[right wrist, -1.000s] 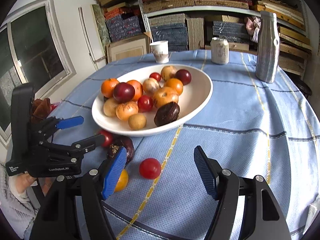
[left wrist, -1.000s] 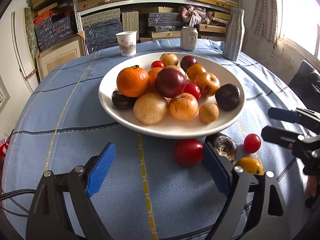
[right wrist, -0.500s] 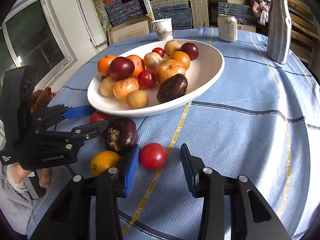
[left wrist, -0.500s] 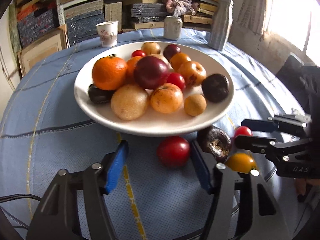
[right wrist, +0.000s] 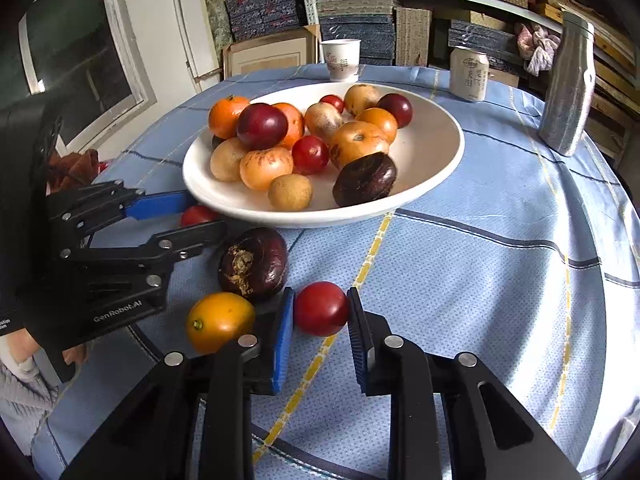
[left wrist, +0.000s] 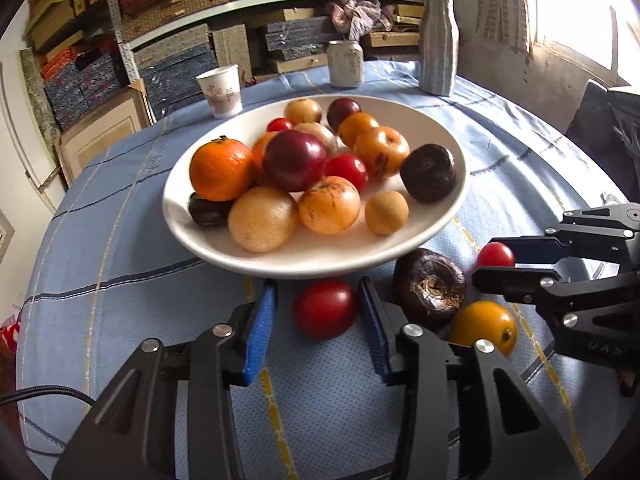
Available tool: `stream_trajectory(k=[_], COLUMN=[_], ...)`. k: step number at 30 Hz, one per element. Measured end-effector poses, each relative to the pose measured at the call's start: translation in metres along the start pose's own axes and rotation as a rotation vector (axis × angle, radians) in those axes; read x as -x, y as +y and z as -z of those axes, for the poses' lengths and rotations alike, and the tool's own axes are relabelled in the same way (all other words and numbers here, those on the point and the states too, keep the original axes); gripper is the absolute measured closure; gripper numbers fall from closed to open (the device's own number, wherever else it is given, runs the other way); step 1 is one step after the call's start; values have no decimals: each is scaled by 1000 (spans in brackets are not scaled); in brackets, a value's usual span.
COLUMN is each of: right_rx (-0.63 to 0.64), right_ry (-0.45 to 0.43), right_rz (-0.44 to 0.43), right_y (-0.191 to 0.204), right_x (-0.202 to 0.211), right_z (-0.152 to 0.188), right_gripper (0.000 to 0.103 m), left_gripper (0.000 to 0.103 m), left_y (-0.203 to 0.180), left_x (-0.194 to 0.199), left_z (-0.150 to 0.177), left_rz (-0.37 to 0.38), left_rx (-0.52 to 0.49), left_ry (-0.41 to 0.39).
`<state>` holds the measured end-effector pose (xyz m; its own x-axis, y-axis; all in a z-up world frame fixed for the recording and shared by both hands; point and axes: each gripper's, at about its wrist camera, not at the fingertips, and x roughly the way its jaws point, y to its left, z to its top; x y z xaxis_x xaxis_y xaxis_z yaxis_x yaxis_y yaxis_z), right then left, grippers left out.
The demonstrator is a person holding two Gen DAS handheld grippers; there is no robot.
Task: Organize fruits
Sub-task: 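Grasp a red tomato with the left gripper while the right grasps another tomato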
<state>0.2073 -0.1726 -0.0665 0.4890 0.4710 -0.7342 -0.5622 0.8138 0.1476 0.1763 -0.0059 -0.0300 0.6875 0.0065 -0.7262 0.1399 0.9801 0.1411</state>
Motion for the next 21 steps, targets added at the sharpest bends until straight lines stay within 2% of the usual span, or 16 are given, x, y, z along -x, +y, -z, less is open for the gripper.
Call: stream_trajectory(k=[8, 10, 12, 13, 19, 21], right_rx=[-7, -11, -13, -13, -18, -20], right_ry=[-31, -35, -39, -42, -40, -39], right_rz=[12, 13, 13, 14, 12, 11], right_y=[-3, -4, -4, -4, -4, -5], right_x=[7, 8, 10, 11, 11, 11], right_z=[-2, -2, -1, -1, -1, -1], right_gripper=[77, 77, 77, 77, 77, 77], left_gripper=[75, 79, 89, 91, 91, 85], left_y=[2, -1, -3, -3, 0, -1], left_x=[12, 16, 21, 23, 24, 22], left_z=[2, 3, 3, 3, 6, 6], left_rz=[-34, -47, -54, -58, -43, -24], left_rx=[11, 0, -6, -5, 1, -7], left_ry=[-33, -48, -64, -70, -70, -63])
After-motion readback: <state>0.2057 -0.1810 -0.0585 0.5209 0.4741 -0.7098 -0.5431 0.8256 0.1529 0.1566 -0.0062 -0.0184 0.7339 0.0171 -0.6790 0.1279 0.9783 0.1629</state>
